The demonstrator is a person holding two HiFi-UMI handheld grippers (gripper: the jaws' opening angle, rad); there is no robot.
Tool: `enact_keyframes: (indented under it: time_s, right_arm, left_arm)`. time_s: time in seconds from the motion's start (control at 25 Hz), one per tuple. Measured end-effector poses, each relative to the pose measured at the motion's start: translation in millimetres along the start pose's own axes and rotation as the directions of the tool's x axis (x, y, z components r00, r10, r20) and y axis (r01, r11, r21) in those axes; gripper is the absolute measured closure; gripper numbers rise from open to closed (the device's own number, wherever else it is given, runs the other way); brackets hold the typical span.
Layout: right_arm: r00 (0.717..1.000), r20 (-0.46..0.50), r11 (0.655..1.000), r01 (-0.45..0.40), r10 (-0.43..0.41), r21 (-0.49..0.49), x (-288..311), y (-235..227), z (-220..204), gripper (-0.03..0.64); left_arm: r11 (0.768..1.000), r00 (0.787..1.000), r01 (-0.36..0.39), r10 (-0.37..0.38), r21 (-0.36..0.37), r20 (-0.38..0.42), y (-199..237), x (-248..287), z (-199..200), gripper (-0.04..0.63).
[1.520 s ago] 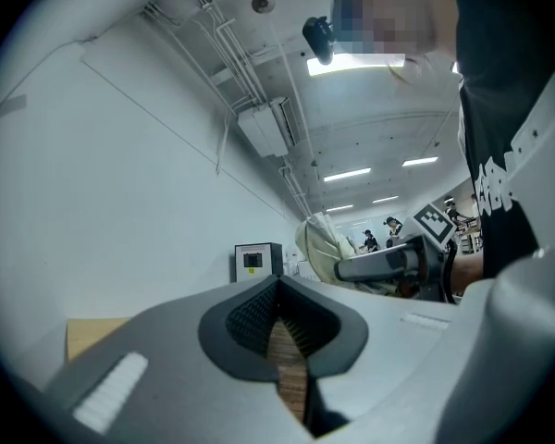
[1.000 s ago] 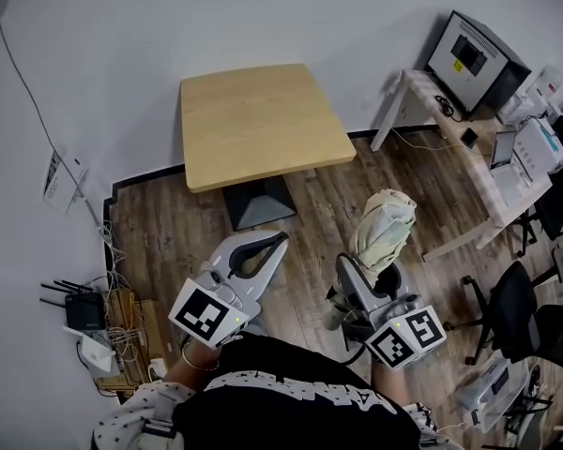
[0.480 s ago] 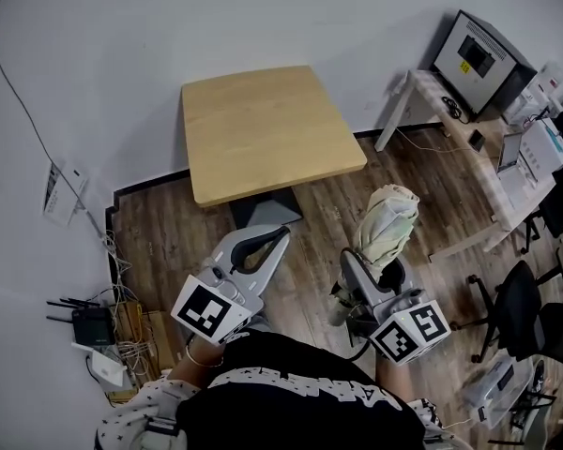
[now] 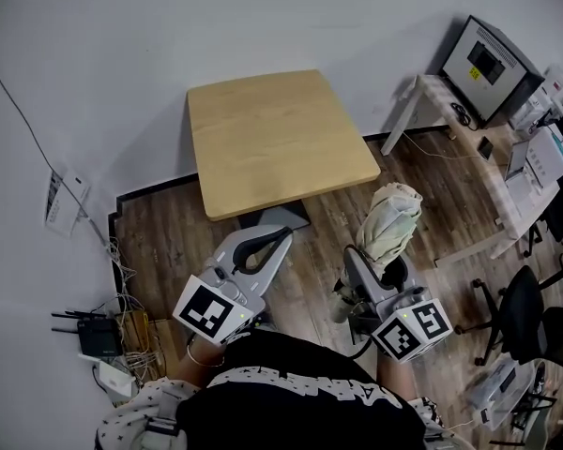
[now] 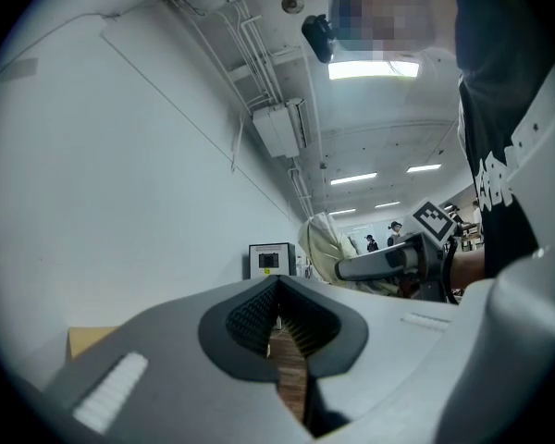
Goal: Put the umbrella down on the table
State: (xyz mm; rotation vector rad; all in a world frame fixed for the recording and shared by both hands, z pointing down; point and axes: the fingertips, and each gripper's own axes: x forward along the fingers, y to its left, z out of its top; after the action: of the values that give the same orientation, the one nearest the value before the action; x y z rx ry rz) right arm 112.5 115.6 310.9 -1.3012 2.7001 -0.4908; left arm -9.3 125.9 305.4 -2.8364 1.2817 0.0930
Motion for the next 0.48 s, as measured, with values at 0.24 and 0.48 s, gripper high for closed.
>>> enact_keyframes:
  time_s: [0.24, 0.48]
  right_arm:
    - [1.0, -0.005, 1.0, -0.01, 0.01, -0.015, 32.6, 13.2, -4.1, 0.322]
    - [1.0, -0.03, 1.0, -0.001, 0.0, -0.019, 57.3, 24.3, -12.0, 0.322]
  left_arm:
    - [0.999, 0.999, -0.036, 0.035, 0.011, 0.016, 38.0, -15.0, -6.1, 0.601]
    - [0.999, 0.999, -0.032, 0.032, -0.016, -0.002, 61.8, -24.9, -7.3, 0.601]
